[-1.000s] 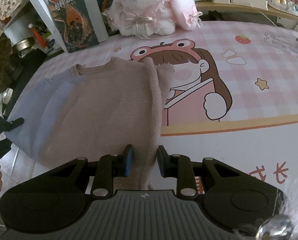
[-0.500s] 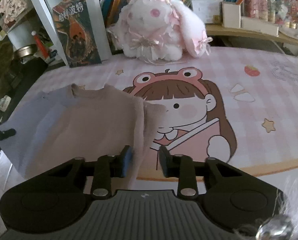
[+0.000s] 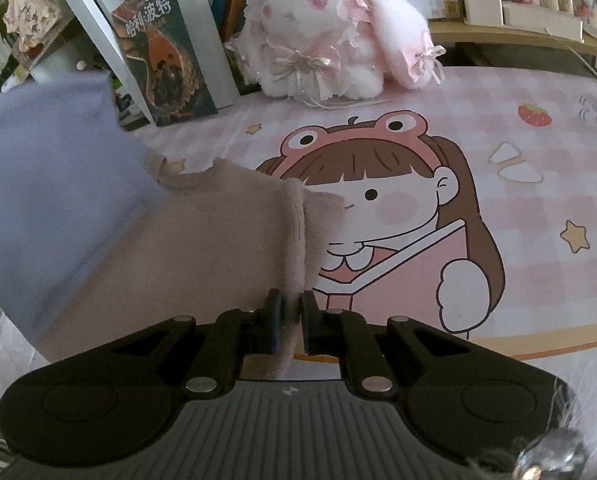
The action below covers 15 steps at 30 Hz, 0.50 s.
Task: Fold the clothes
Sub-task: 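Lift the hem with both grippers and fold it toward the collar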
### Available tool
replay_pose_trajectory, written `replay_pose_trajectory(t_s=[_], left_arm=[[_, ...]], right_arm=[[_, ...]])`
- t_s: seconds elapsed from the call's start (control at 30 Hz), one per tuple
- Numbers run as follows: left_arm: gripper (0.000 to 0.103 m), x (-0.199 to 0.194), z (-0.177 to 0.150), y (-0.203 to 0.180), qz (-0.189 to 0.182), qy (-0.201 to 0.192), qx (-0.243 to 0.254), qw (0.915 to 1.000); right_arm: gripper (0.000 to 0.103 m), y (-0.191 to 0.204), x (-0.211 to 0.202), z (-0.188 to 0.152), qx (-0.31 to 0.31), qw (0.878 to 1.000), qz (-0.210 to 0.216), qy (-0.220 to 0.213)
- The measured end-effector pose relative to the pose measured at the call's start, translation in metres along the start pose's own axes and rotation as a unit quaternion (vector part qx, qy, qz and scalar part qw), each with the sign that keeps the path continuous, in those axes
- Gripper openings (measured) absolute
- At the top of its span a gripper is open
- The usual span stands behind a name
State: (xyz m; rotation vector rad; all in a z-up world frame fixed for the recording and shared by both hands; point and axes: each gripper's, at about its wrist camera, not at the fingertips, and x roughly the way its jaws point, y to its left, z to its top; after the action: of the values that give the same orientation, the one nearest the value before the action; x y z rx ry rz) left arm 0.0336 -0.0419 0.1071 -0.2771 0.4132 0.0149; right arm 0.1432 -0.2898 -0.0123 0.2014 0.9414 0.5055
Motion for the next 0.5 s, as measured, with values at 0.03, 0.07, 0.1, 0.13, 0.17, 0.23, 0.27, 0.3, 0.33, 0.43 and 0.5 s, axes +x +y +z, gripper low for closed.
replay_pose_trajectory(t_s=[0.03,0.07,0.1,0.13,0.17,0.23,0.27,0.3,0.33,0.43,0.5], left_arm=[[0.01,0.001,-0.009,-0.016,-0.004,0.013,0.022,0.9997],[0.014,0.005,-0.023,-0.032,-0.006,0.034,0.052,0.998],[0.015,0.009,-0.037,-0.048,-0.008,0.056,0.082,0.995],[0.018,0.015,-0.05,-0.059,-0.015,0.084,0.106,0.9907],[0.02,0.022,-0.065,-0.069,-0.022,0.118,0.126,0.9847],[0.029,0.032,-0.09,-0.08,-0.024,0.168,0.156,0.9731],[0.033,0.035,-0.1,-0.084,-0.023,0.184,0.169,0.9679],[0.041,0.035,-0.107,-0.086,-0.027,0.188,0.185,0.9642],[0.051,0.034,-0.113,-0.088,-0.031,0.193,0.199,0.9603],[0.06,0.03,-0.114,-0.088,-0.054,0.205,0.209,0.9547],[0.06,0.02,-0.104,-0.084,-0.082,0.203,0.188,0.9574]], right_arm=[[0.01,-0.002,0.0,0.0,0.002,1.0,0.004,0.0],[0.01,-0.004,0.0,0.0,0.005,1.0,0.008,0.0],[0.01,-0.006,0.0,0.0,0.008,1.0,0.013,0.001],[0.01,-0.008,0.0,0.0,0.013,1.0,0.018,0.0],[0.01,-0.01,0.0,0.0,0.018,1.0,0.023,0.0],[0.01,-0.015,-0.001,0.0,0.036,0.999,0.034,0.003],[0.01,-0.018,-0.002,-0.001,0.046,0.998,0.039,0.005],[0.013,-0.02,-0.004,-0.001,0.055,0.997,0.044,0.007],[0.014,-0.023,-0.006,-0.002,0.065,0.997,0.049,0.009],[0.014,-0.027,-0.013,-0.004,0.094,0.993,0.067,0.01],[0.016,-0.031,-0.019,-0.006,0.116,0.99,0.077,0.012]])
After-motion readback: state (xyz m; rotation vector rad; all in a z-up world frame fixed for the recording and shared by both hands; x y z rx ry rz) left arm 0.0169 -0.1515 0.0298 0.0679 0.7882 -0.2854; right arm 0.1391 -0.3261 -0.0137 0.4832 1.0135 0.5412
